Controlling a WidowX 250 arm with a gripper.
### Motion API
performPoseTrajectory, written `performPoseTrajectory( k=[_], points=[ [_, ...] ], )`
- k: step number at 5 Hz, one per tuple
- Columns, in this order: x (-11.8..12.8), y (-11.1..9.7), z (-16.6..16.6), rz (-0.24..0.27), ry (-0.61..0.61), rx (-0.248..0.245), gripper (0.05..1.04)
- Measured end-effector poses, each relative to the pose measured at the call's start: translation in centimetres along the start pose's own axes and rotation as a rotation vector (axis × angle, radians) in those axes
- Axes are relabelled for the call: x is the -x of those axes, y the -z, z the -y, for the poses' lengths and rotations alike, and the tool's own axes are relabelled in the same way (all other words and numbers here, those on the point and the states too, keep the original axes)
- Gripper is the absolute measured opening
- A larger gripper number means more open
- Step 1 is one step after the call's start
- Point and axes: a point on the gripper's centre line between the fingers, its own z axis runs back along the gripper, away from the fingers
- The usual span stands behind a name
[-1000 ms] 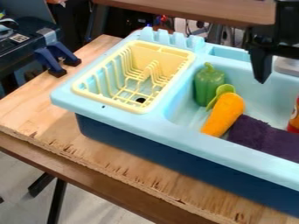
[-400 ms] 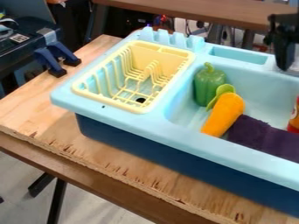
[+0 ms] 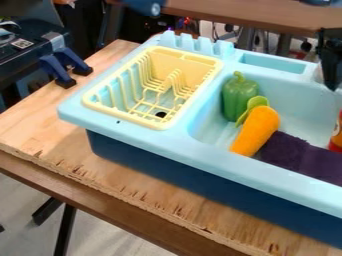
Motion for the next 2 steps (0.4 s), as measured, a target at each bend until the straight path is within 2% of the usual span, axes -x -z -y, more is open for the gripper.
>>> performPoseTrajectory(
  k=[1, 2],
  points=[
    [-0.2, 0.3, 0.4, 0.003, 0.002, 0.007, 0.972],
    [-0.3, 1.6, 0.5, -0.029, 0.010, 0.001, 0.695]
  ],
)
